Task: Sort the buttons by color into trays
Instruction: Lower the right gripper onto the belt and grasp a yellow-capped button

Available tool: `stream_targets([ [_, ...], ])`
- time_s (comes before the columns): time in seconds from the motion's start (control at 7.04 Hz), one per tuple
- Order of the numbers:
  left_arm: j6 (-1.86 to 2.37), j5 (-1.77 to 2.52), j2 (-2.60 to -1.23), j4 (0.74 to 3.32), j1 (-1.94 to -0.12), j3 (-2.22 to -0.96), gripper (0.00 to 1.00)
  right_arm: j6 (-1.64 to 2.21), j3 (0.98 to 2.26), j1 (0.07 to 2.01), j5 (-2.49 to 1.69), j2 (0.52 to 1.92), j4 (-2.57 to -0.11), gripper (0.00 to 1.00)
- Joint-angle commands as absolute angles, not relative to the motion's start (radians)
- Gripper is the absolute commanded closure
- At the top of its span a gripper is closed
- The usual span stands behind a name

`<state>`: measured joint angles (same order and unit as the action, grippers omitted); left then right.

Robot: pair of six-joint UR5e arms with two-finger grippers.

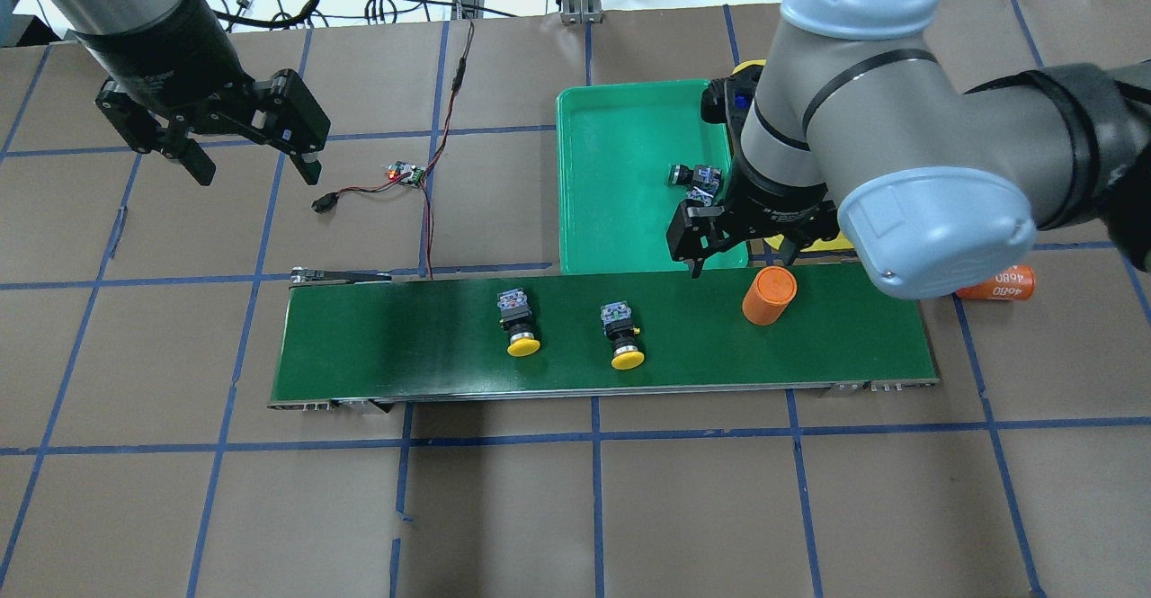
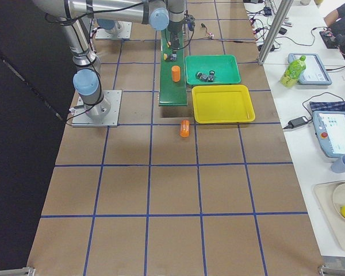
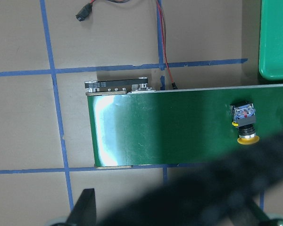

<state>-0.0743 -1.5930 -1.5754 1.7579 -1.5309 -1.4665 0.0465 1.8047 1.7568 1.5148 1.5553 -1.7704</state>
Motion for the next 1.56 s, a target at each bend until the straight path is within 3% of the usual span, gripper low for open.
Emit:
stream_targets([
  [0.0, -0.074, -1.594, -1.575, 1.758, -1.531, -1.466, 0.00, 0.060, 1.807, 1.799, 1.516, 1.505, -1.838, 0.00],
  [0.71, -0.075, -1.594, -1.574, 1.758, -1.531, -1.466, 0.00, 0.153, 1.816, 1.834, 1.468, 1.356, -1.893, 0.00],
  [1.28, -0.074, -1.592, -1.574, 1.756, -1.531, -1.467, 0.00, 0.274, 1.842, 1.842, 1.477, 1.316, -1.890, 0.00],
  [1.42, -0.074, -1.592, -1.574, 1.756, -1.531, -1.466, 0.00, 0.276, 1.867, 1.845, 1.477, 1.316, -1.891, 0.17],
])
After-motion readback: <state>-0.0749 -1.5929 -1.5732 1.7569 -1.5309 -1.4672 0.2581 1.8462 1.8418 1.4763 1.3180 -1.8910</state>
